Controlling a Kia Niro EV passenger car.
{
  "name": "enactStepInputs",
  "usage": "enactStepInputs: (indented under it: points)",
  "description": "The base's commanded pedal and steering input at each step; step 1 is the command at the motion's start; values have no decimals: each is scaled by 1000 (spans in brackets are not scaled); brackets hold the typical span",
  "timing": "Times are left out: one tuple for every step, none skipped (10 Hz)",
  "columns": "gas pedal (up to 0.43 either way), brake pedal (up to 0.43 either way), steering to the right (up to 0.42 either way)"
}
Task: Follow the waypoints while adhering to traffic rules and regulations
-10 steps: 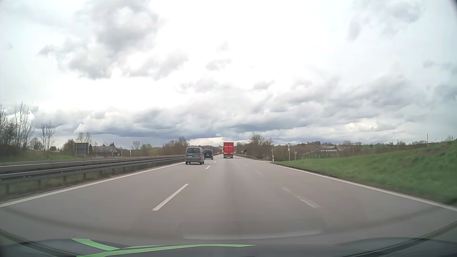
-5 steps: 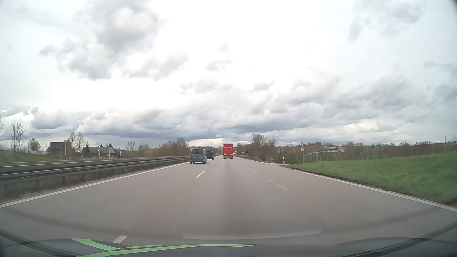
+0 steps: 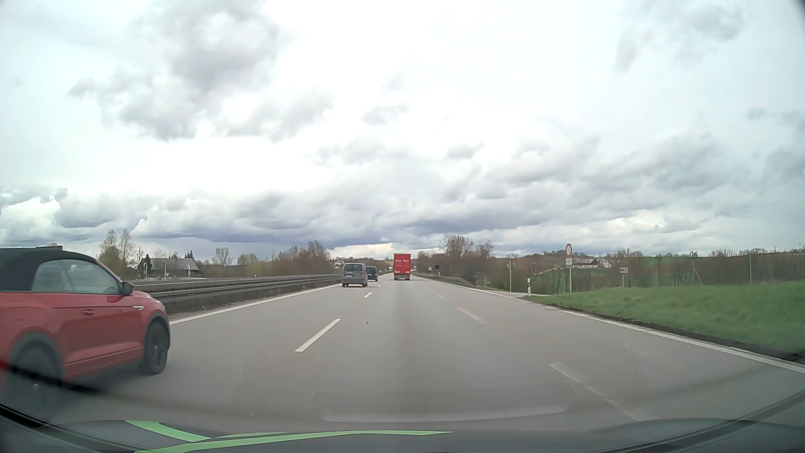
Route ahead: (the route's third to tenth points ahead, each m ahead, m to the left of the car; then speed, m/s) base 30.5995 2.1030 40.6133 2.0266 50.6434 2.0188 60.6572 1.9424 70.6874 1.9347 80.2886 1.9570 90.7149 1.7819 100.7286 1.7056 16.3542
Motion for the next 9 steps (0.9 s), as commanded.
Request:
enactStepInputs:
  points:
    - [130,0,7]
    - [130,0,7]
    - [138,0,7]
    - [138,0,6]
    - [138,0,5]
    - [138,0,3]
    - [138,0,-1]
    - [138,0,-4]
    - [138,0,-6]
